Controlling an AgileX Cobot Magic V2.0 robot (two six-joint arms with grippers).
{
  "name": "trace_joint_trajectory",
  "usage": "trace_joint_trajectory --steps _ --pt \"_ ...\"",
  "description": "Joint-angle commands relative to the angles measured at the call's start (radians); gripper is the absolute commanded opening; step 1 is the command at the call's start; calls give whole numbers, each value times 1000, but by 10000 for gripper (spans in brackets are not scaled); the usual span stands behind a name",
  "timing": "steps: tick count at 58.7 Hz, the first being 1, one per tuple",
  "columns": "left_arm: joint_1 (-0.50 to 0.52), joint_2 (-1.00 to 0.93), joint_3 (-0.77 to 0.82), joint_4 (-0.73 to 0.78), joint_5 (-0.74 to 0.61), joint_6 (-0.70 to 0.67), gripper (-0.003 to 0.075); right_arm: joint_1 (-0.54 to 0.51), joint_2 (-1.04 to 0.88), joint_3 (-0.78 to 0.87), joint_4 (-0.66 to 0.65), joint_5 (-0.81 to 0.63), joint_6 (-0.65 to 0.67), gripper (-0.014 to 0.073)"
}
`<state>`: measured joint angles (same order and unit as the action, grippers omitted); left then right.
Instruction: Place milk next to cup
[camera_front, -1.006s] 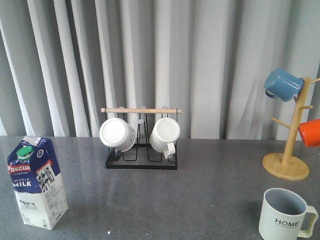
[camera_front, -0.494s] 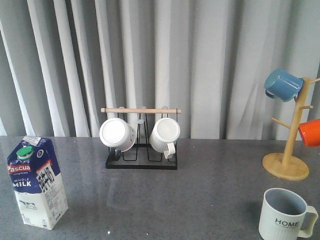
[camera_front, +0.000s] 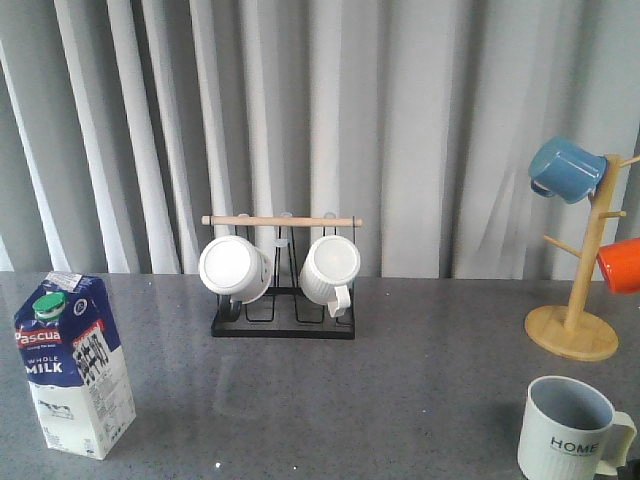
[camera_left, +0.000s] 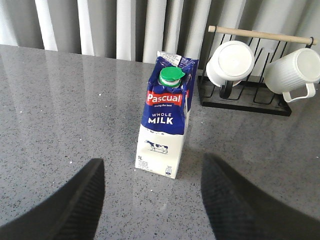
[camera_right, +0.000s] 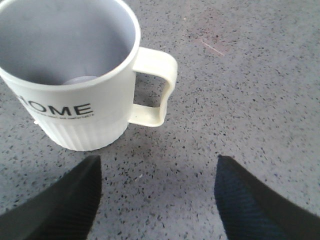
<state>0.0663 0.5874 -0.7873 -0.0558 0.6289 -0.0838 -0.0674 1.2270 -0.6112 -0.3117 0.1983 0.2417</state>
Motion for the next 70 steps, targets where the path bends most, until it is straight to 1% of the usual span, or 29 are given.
trace_joint_trajectory --steps 1,9,15,21,28,40,42,49,70 --pt "0 6 -35 -11 -66 0 419 -23 -2 -28 -29 -90 12 429" --pt "1 7 -35 -11 -65 0 419 -89 1 -28 -30 -97 42 421" --pt "1 7 -35 -11 -65 0 419 -115 1 -28 -30 -102 44 421" --pt "1 7 -35 -11 -65 0 419 -115 1 -28 -22 -79 45 421" --pt "1 7 -35 -11 -65 0 419 -109 1 -28 24 -78 42 421" --pt "1 7 -35 -12 -65 0 419 -77 6 -28 27 -82 41 421" --pt "1 7 -35 -12 -65 0 419 -71 6 -28 12 -80 30 421" --pt "1 7 -35 -12 -65 0 419 -71 14 -28 -7 -93 26 421" --pt "1 7 -35 -12 -68 0 419 -66 60 -28 -3 -170 48 421"
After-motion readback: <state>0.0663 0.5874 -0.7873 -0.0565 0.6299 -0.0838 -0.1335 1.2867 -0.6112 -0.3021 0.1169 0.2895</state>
